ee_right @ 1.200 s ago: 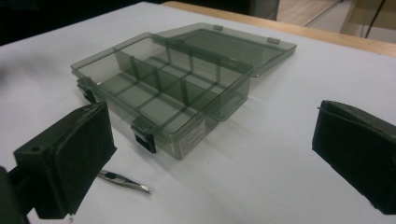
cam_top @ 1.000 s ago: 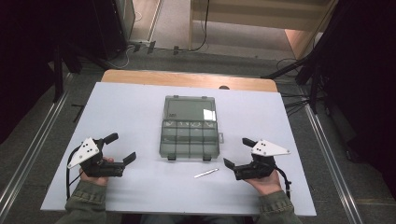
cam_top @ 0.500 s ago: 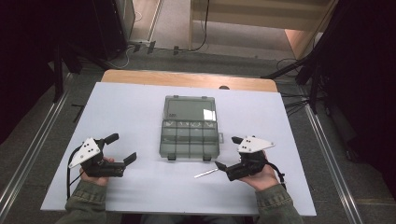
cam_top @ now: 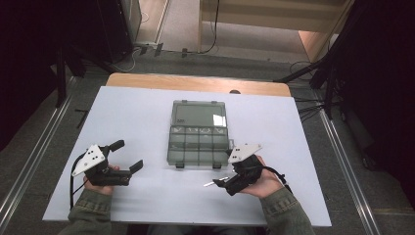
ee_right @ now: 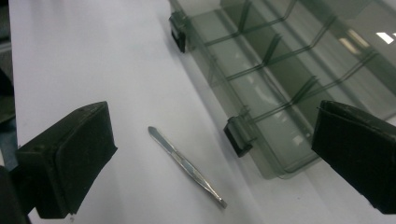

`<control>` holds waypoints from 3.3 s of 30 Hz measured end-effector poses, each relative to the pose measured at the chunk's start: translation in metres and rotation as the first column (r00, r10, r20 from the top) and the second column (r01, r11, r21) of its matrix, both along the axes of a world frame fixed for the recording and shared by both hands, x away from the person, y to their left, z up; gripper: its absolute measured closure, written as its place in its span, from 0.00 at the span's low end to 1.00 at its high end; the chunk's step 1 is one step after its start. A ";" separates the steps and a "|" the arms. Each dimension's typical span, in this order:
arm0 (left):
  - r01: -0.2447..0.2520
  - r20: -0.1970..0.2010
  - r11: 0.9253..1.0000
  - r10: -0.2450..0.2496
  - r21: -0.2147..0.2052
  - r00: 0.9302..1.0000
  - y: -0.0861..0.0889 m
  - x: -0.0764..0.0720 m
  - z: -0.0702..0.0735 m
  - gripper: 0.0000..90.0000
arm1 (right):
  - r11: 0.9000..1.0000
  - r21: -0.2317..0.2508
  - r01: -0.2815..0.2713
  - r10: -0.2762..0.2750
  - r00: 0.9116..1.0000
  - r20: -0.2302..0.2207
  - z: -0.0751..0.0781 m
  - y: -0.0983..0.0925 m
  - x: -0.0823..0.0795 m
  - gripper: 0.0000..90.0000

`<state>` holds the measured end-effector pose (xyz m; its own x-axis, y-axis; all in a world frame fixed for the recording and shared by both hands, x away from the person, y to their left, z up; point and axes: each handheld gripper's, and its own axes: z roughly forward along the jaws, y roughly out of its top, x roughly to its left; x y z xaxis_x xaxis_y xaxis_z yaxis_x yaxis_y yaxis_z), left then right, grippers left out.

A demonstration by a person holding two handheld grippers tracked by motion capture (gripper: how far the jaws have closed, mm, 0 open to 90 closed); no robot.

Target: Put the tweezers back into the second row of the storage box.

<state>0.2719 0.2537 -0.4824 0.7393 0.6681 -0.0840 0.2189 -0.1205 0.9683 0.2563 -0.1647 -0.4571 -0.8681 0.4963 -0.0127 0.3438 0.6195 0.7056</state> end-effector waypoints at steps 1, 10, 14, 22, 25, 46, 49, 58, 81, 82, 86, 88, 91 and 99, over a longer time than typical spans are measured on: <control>0.000 0.000 1.000 0.000 0.000 1.000 0.000 0.000 0.000 0.00 | 1.000 -0.015 -0.008 0.008 1.000 -0.004 -0.001 0.002 0.001 0.00; 0.002 0.000 1.000 -0.002 0.000 1.000 0.000 0.000 0.000 0.00 | 0.989 -0.095 -0.112 0.108 0.993 -0.051 -0.003 0.016 0.001 0.08; 0.001 -0.002 1.000 -0.001 0.001 1.000 0.000 0.000 0.000 0.00 | 0.980 -0.126 -0.154 0.145 0.986 -0.078 -0.002 0.021 0.002 0.15; -0.002 0.000 1.000 0.002 0.001 1.000 0.000 0.000 0.000 0.00 | 0.949 -0.238 -0.209 0.184 0.975 -0.120 -0.009 0.029 0.004 0.19; 0.000 0.000 1.000 0.000 0.002 1.000 0.001 0.000 0.000 0.00 | 0.937 -0.265 -0.229 0.200 0.971 -0.131 -0.013 0.031 0.005 0.22; 0.000 -0.012 1.000 0.000 -0.002 1.000 0.001 0.000 0.000 0.00 | 0.895 -0.397 -0.205 0.115 0.964 -0.239 -0.025 0.037 0.014 0.88; 0.001 -0.012 1.000 -0.001 -0.003 1.000 0.001 0.000 0.000 0.00 | 0.891 -0.402 -0.211 0.113 0.961 -0.253 -0.024 0.038 0.012 0.95; 0.003 -0.016 1.000 -0.004 -0.003 1.000 0.000 0.001 0.000 0.00 | 0.900 -0.345 -0.267 0.174 0.945 -0.276 -0.021 0.036 0.012 0.95; 0.004 -0.018 1.000 -0.004 0.002 1.000 0.000 0.001 -0.001 0.00 | 0.961 -0.147 -0.232 0.219 0.970 -0.102 0.019 0.028 0.018 0.95; 0.004 -0.018 1.000 -0.004 0.001 1.000 0.000 0.001 -0.001 0.00 | 0.968 -0.132 -0.215 0.206 0.975 -0.079 0.022 0.027 0.018 0.95; 0.004 -0.019 1.000 -0.004 0.005 1.000 0.000 0.001 -0.001 0.00 | 0.975 -0.102 -0.199 0.194 0.980 -0.050 0.025 0.025 0.022 0.95; 0.002 -0.023 1.000 -0.002 0.005 1.000 -0.001 0.001 -0.001 0.00 | 0.982 -0.093 -0.163 0.162 0.987 -0.022 0.026 0.024 0.026 0.95; 0.002 -0.021 1.000 -0.002 0.006 1.000 0.000 0.001 -0.001 0.00 | 0.985 -0.088 -0.149 0.148 0.989 -0.008 0.024 0.024 0.029 0.95; -0.007 -0.026 1.000 0.007 0.011 1.000 0.000 0.002 -0.001 0.00 | 0.998 -0.054 -0.036 0.039 0.997 0.059 0.014 0.022 0.041 0.95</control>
